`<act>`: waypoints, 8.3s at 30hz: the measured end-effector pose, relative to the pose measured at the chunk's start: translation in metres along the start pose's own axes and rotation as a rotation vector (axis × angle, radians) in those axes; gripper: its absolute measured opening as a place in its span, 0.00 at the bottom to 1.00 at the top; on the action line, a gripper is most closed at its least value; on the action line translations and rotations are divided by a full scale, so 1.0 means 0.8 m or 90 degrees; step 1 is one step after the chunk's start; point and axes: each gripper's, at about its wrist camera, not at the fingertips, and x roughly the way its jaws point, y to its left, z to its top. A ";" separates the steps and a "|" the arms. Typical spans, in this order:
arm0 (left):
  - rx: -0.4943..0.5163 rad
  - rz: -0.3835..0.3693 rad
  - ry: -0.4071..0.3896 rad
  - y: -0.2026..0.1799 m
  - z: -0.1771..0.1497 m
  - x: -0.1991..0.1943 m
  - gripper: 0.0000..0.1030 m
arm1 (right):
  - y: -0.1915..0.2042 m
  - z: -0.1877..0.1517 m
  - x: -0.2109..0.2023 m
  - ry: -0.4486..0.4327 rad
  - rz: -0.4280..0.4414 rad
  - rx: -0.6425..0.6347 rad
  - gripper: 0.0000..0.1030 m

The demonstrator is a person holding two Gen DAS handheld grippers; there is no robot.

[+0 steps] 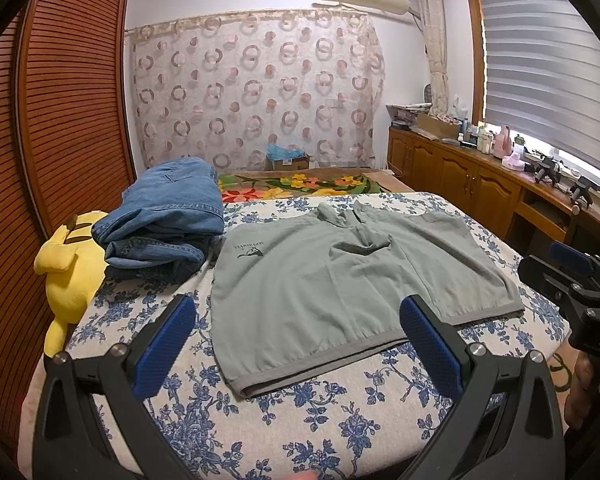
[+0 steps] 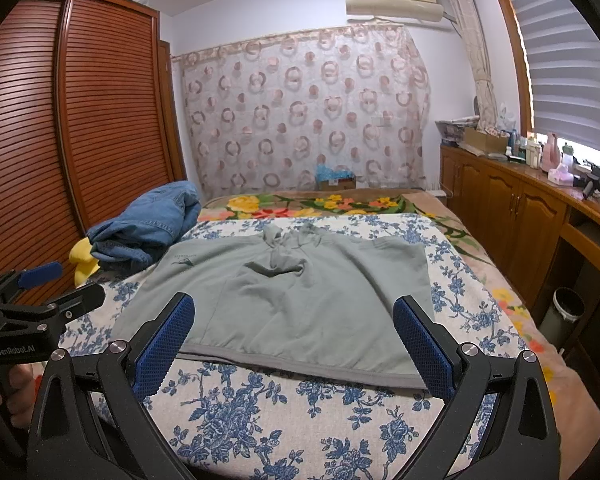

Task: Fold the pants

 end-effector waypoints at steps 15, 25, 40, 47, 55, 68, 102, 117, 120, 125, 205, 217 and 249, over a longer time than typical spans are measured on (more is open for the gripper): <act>0.025 -0.041 0.060 -0.014 -0.011 0.033 1.00 | -0.016 -0.007 0.018 0.032 -0.014 -0.017 0.98; 0.052 -0.053 0.103 -0.018 -0.016 0.069 1.00 | -0.044 -0.016 0.061 0.094 -0.026 -0.053 0.98; 0.092 -0.074 0.134 -0.019 -0.008 0.105 1.00 | -0.105 0.004 0.103 0.148 -0.071 -0.087 0.98; 0.111 -0.070 0.129 -0.020 0.010 0.122 1.00 | -0.145 0.026 0.136 0.196 -0.053 -0.084 0.88; 0.125 -0.092 0.146 -0.025 0.023 0.144 1.00 | -0.184 0.046 0.183 0.242 -0.038 -0.056 0.77; 0.112 -0.157 0.199 -0.057 0.026 0.180 1.00 | -0.238 0.066 0.270 0.305 -0.023 0.046 0.50; 0.130 -0.146 0.260 -0.058 -0.003 0.216 1.00 | -0.260 0.085 0.291 0.241 -0.130 0.056 0.33; 0.133 -0.149 0.260 -0.056 -0.004 0.217 1.00 | -0.197 0.065 0.229 0.239 -0.055 -0.023 0.33; 0.134 -0.151 0.262 -0.053 -0.004 0.215 1.00 | -0.166 0.052 0.199 0.231 -0.021 -0.048 0.33; 0.122 -0.153 0.249 -0.039 -0.004 0.195 1.00 | -0.126 0.024 0.162 0.219 0.024 -0.065 0.45; 0.117 -0.228 0.128 -0.050 0.050 0.108 0.02 | -0.113 -0.053 0.098 0.205 0.047 -0.003 0.54; 0.160 -0.284 0.130 -0.129 0.083 0.131 0.02 | -0.147 -0.058 0.080 0.193 0.028 0.023 0.54; 0.121 -0.227 0.144 -0.076 0.057 0.116 0.58 | -0.117 -0.039 0.092 0.184 0.053 0.010 0.54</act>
